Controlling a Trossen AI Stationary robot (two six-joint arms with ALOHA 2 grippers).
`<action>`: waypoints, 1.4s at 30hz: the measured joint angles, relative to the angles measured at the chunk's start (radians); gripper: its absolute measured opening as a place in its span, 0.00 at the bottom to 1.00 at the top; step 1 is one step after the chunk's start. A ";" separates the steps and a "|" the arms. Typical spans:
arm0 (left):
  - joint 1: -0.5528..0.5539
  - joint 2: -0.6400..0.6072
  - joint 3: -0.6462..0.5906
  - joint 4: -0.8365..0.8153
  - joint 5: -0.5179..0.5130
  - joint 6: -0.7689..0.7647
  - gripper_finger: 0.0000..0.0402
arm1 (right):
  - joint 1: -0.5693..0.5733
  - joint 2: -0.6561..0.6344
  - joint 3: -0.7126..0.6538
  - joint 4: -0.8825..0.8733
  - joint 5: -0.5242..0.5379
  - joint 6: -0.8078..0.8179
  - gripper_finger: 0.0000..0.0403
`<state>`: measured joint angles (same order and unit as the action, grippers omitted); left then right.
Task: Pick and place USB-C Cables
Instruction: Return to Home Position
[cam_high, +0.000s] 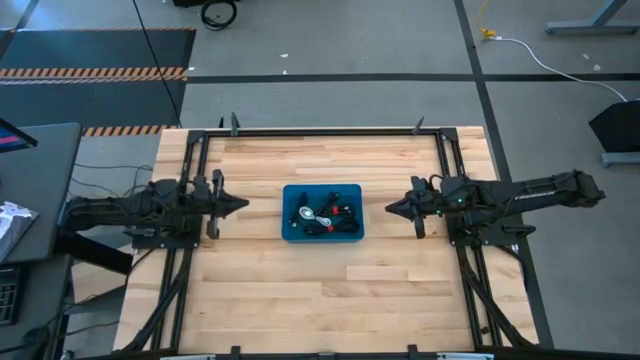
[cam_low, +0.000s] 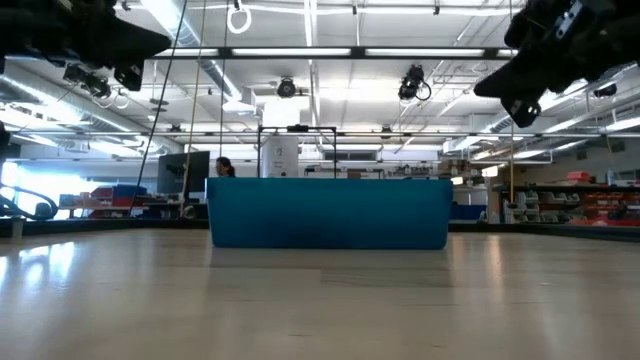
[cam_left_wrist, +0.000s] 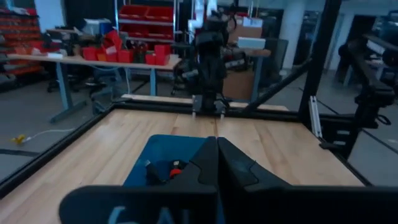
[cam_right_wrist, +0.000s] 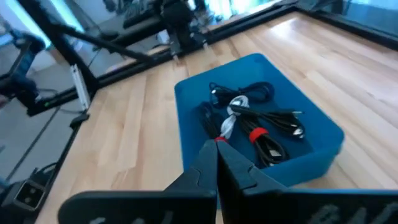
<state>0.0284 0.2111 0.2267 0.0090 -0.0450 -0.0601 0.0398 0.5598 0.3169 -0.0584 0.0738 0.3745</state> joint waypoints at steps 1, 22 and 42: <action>0.000 -0.016 -0.011 0.001 -0.004 -0.001 0.00 | 0.000 -0.014 -0.020 0.018 0.013 0.006 0.00; 0.000 -0.193 -0.200 0.097 -0.067 -0.022 0.00 | 0.000 -0.071 -0.250 0.222 0.115 0.023 0.00; 0.000 -0.207 -0.218 0.066 -0.083 -0.009 0.01 | 0.037 -0.137 -0.311 0.307 0.070 -0.073 0.00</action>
<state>0.0288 0.0044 0.0082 0.0753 -0.1280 -0.0694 0.0763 0.4225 0.0063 0.2482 0.1436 0.3018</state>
